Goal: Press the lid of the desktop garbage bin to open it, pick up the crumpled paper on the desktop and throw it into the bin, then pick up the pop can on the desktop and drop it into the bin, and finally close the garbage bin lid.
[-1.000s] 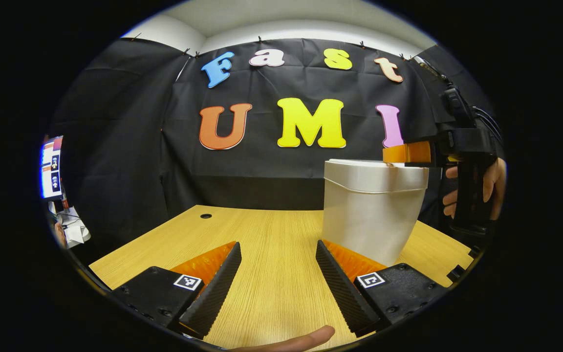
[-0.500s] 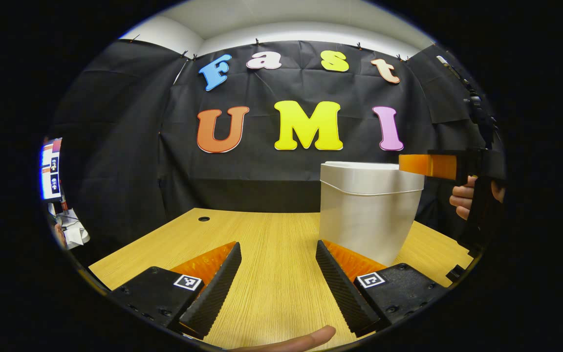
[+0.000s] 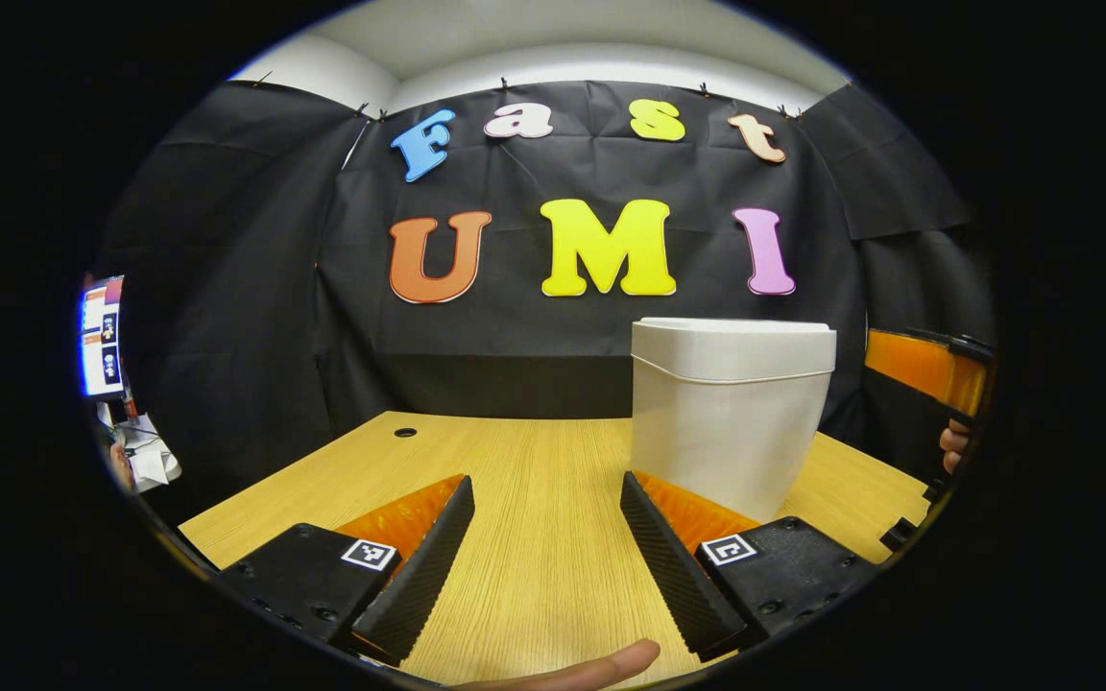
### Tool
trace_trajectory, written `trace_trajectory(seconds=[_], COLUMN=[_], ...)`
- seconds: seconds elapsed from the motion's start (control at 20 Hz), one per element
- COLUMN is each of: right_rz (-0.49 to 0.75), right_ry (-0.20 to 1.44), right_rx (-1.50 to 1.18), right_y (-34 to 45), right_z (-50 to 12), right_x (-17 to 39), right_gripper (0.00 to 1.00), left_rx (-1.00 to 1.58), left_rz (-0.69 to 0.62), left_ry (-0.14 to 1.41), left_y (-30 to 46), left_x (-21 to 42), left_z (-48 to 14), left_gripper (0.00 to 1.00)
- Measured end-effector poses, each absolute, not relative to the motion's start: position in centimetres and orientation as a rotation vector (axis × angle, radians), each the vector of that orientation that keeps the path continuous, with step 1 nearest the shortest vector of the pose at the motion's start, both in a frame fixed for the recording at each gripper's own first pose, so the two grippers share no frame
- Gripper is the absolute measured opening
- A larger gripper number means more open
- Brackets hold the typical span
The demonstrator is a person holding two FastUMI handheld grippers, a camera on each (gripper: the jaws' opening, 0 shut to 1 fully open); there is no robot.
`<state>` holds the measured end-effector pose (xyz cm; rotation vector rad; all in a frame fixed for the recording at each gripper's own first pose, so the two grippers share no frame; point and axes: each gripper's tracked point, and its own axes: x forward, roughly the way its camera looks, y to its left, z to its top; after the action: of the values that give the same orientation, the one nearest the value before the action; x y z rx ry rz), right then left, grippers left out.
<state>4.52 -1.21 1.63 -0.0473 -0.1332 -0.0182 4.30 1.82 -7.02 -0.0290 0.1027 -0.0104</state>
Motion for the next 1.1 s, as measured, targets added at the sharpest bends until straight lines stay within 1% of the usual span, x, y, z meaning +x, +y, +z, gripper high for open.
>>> trace_trajectory(seconds=[0.15,0.2,0.25,0.3,0.45,0.5,0.65,0.8,1.1], right_rz=[-0.020,-0.057,-0.055,-0.047,-0.069,-0.074,-0.077,-0.067,-0.075], right_ry=[-0.130,-0.142,-0.143,-0.139,-0.142,-0.134,-0.105,-0.081,-0.062], right_rx=[-0.095,-0.112,-0.114,-0.109,-0.091,-0.091,-0.110,-0.096,-0.074], right_y=[-2.1,-3.4,-3.3,-3.3,-4.9,-5.1,-5.4,-5.4,-6.4], right_z=[0.5,0.4,0.2,-0.1,-0.5,-0.7,-1.6,-2.2,-2.7], right_x=[2.8,1.9,1.3,0.8,-0.3,-0.5,-0.3,0.0,0.4], right_gripper=[0.95,0.97,0.95,0.98,0.97,0.95,0.95,0.95,0.95], left_rx=[-0.028,-0.032,-0.036,-0.037,-0.026,-0.022,-0.018,-0.019,-0.012], left_rz=[0.018,0.048,0.047,0.044,0.031,0.023,0.011,0.025,0.022], left_ry=[0.086,0.075,0.073,0.072,0.067,0.062,0.050,0.064,0.055], left_y=[2.4,2.9,2.7,2.6,2.0,1.9,1.7,2.1,1.7], left_x=[3.9,3.8,3.8,3.7,3.4,3.4,3.3,3.2,3.2], left_z=[-6.4,-6.0,-6.0,-5.9,-5.6,-5.6,-5.4,-5.7,-5.3], left_gripper=[0.99,0.99,0.99,0.99,0.99,0.99,0.99,0.99,0.99])
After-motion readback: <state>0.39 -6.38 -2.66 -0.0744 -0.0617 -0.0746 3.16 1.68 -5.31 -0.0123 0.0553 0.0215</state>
